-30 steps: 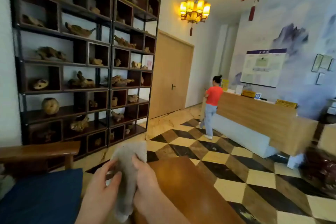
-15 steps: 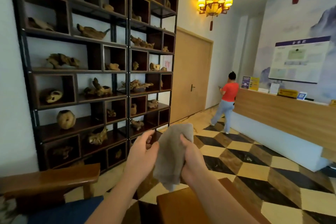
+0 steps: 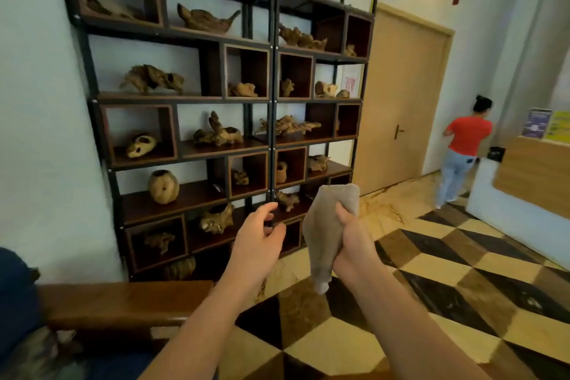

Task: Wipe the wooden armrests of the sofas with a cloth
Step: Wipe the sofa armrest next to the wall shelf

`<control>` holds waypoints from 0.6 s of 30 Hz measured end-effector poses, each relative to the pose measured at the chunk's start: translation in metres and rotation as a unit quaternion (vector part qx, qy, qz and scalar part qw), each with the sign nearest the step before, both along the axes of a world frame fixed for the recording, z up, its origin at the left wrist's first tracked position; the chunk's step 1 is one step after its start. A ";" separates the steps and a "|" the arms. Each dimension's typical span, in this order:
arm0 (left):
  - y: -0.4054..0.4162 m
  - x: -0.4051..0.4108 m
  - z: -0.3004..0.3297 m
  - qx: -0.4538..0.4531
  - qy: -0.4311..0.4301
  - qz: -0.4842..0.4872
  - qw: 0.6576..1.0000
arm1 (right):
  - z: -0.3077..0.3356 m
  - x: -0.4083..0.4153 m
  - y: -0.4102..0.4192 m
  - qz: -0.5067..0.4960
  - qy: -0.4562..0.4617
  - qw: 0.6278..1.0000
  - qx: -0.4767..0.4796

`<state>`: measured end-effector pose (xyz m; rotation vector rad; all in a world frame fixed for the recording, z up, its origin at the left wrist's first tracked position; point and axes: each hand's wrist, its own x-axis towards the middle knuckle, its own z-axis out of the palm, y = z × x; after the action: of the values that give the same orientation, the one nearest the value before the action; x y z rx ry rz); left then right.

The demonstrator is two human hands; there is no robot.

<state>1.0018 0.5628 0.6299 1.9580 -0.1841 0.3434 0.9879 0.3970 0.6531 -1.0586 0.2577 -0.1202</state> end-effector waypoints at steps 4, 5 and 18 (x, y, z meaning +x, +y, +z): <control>0.034 0.068 -0.022 0.006 0.021 0.058 0.998 | -0.014 0.098 0.035 0.057 0.038 0.998 0.013; 0.044 0.078 -0.028 0.010 0.030 0.072 0.997 | -0.017 0.116 0.050 0.063 0.068 0.996 0.017; 0.211 0.219 -0.142 -0.107 0.127 0.284 0.944 | -0.122 0.301 0.255 0.273 0.189 0.943 0.010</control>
<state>1.2203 0.7742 0.4878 1.7859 0.5765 0.4569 1.2889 0.6517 0.5314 -1.0946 0.3006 0.5894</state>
